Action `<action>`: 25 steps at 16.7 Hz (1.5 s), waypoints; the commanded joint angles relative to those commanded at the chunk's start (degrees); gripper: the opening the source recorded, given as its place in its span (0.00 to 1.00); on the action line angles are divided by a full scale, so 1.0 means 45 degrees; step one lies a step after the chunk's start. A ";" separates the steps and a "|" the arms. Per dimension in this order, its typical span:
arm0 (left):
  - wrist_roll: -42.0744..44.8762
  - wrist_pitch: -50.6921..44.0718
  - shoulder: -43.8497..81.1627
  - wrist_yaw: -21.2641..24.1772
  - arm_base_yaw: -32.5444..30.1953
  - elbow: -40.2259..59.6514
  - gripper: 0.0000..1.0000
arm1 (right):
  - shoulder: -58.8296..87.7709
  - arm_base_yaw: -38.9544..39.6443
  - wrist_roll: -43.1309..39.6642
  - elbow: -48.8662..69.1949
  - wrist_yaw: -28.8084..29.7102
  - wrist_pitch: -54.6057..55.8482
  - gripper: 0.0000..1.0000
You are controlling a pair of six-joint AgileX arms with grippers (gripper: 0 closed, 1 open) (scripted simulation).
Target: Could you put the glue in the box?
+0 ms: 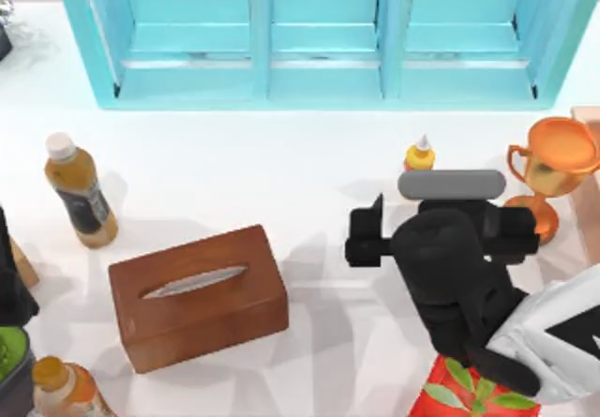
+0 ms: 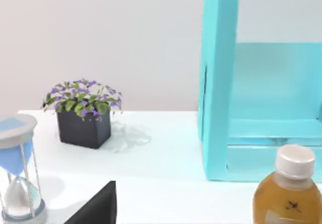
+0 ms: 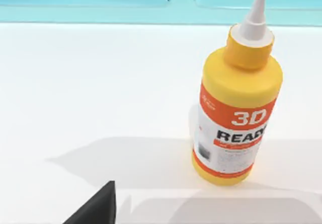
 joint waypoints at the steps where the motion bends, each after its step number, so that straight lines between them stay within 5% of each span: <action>1: 0.0000 0.0000 0.0000 0.0000 0.0000 0.0000 1.00 | 0.0253 -0.0208 -0.0153 0.0292 -0.0226 0.0075 1.00; 8: 0.0000 0.0000 0.0000 0.0000 0.0000 0.0000 1.00 | 0.3223 -0.1614 -0.1085 0.2976 -0.1636 0.0904 1.00; 17: 0.0000 0.0000 0.0000 0.0000 0.0000 0.0000 1.00 | 0.3952 -0.2229 -0.1437 0.3428 -0.1870 0.1453 1.00; 25: 0.0000 0.0000 0.0000 0.0000 0.0000 0.0000 1.00 | 0.3952 -0.2229 -0.1437 0.3428 -0.1870 0.1453 0.40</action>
